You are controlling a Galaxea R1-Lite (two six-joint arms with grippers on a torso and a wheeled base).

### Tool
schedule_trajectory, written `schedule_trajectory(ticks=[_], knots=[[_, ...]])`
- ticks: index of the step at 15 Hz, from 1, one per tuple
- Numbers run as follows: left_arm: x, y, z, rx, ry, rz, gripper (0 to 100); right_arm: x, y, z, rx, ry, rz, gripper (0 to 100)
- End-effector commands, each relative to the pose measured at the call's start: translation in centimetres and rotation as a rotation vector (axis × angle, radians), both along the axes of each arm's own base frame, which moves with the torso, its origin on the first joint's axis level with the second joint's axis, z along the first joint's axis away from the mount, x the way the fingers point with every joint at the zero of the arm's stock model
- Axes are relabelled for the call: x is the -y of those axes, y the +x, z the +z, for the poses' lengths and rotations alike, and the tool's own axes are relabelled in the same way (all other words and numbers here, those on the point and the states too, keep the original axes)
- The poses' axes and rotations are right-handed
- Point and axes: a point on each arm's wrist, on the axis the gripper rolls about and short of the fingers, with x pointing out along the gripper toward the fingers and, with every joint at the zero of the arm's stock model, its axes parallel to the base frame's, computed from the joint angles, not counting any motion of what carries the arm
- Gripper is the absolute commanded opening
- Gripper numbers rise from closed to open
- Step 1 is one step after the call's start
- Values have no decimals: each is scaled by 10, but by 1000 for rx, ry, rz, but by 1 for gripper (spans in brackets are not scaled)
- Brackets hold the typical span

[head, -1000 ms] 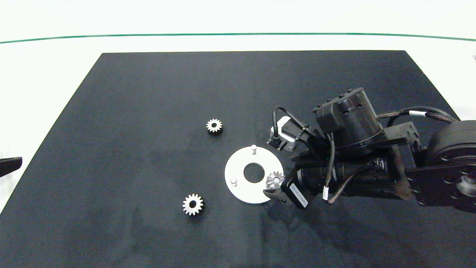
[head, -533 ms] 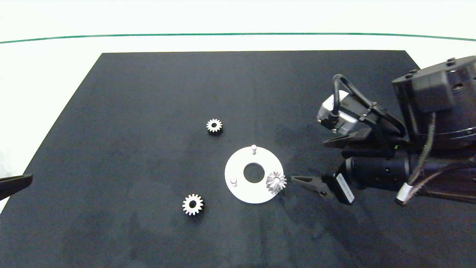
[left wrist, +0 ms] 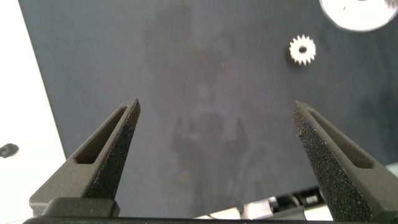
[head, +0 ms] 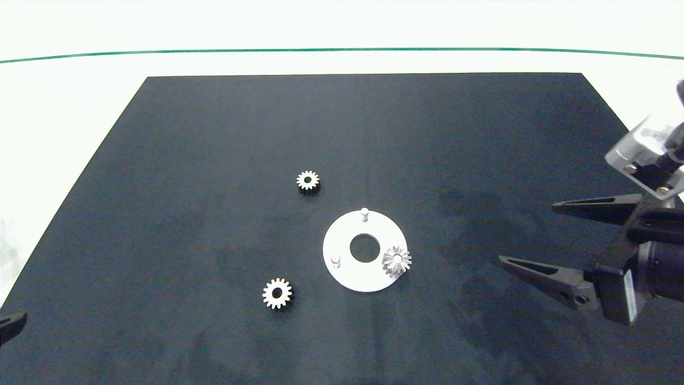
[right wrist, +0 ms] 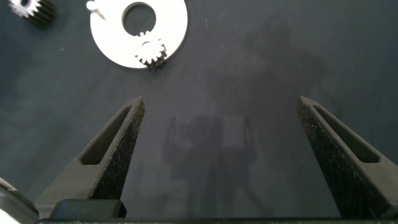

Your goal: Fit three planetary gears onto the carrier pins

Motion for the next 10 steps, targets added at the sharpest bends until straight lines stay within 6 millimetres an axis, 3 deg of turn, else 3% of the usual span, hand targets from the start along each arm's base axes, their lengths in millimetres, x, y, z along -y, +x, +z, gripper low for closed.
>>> schedule_trajectory(ticks=[1,4,7,10], knots=[[1,4,-17,-71,9,-26,100,8,-8,7,62,53,-13,100],[8,13,-18,-109,-12,-119,100,10,-11,-1,59,44,-12,100],[17,34,-29,-193,4,-162,100,9,-12,4,94,70,-7,100],[36,51,-33,-152,-6,-302,100,15,-16,8,116,91,-16,100]])
